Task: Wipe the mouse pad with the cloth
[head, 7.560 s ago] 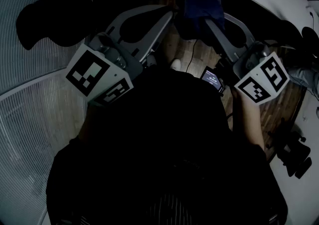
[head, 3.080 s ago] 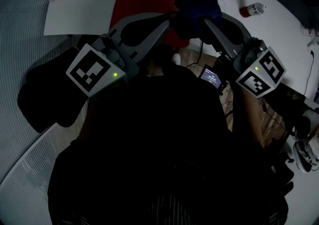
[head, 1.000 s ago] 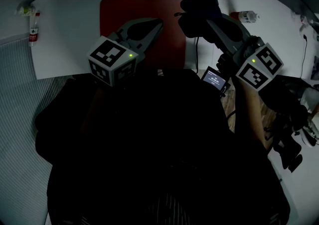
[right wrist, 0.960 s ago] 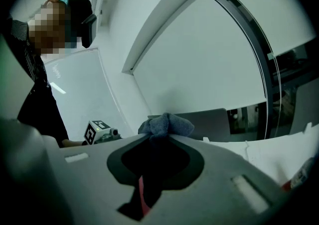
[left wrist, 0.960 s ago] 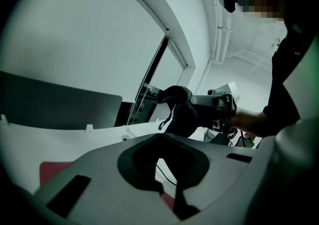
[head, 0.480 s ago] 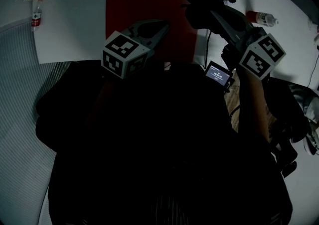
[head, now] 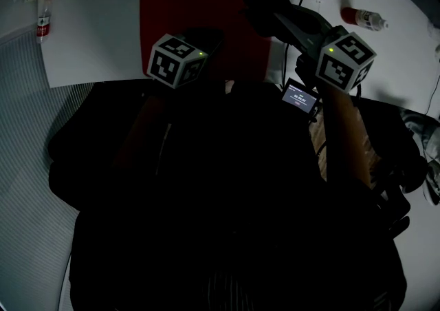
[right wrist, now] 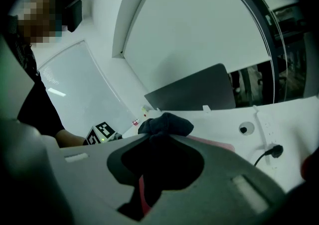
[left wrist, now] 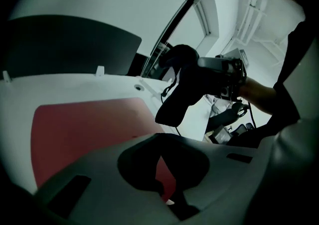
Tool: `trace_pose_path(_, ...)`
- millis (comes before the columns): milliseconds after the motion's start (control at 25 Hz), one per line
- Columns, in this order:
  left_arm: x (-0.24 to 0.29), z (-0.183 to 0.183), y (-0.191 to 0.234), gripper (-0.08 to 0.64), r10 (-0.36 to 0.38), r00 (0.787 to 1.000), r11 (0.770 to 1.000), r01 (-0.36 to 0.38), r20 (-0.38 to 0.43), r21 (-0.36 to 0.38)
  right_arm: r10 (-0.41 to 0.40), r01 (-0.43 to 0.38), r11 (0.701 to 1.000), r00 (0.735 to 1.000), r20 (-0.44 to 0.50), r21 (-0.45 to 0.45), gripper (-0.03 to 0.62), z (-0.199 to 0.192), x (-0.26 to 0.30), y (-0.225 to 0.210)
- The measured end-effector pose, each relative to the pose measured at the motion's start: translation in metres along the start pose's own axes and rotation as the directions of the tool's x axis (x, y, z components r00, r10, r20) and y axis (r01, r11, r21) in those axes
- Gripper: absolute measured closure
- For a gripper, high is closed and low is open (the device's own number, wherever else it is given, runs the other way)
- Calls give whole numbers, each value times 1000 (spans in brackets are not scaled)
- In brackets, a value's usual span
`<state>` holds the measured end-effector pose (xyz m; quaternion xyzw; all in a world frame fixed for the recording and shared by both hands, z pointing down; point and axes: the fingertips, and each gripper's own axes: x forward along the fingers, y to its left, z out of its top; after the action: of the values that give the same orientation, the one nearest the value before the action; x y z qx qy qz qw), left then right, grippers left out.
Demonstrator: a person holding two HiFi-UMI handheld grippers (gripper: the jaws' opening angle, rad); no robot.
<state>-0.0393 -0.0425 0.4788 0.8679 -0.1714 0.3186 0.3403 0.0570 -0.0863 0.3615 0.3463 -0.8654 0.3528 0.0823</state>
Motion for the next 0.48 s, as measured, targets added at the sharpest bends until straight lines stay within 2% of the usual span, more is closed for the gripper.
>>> trace_pose_path(160,20,-33,7,554,-8,996,999,5,-93,-34,4,-3,1000,999,-51,22,554,-20,8,-11)
trace_pose_path(480,40,-69,25,554,14,987,994,-31,-163,-107,23,-19,999,991,-132,27,555,-49,26,-24)
